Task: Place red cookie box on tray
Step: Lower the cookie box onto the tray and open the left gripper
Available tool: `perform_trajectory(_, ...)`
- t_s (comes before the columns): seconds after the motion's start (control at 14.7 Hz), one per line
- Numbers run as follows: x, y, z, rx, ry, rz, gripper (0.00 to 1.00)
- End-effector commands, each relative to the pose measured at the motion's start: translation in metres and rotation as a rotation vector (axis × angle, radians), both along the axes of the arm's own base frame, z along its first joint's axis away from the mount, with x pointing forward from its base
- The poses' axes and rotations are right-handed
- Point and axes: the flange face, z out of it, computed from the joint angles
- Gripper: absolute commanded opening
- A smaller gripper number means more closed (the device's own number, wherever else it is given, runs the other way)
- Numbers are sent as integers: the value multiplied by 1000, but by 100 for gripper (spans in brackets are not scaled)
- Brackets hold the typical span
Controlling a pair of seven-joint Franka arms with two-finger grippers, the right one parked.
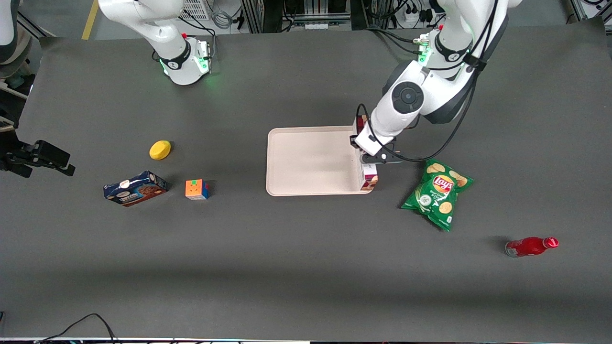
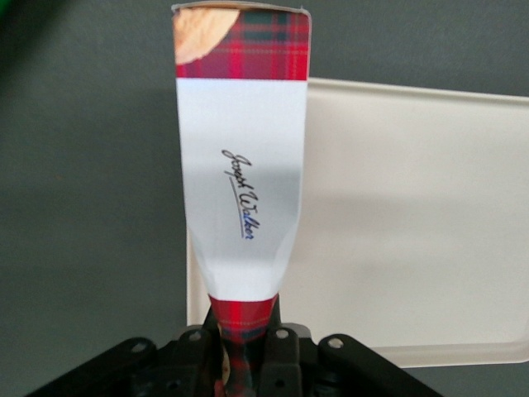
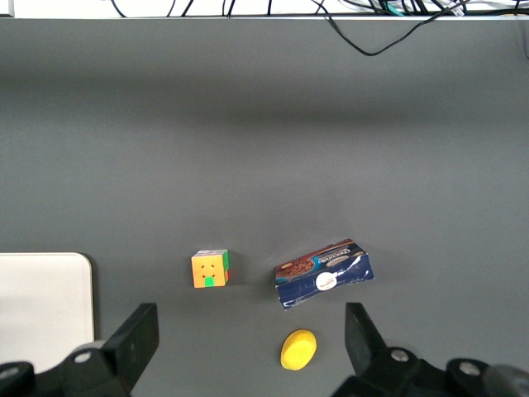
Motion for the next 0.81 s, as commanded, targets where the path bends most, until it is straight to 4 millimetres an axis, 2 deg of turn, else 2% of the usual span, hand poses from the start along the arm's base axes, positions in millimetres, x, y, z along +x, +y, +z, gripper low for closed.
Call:
perform_trajectory(0.0, -16, -21, -12, -8, -8, 36, 20)
perform_trajectory(0.2, -26, -23, -26, -5, -3, 20, 21)
perform_trajectory(0.75, -28, -23, -46, 8, 1, -9, 21)
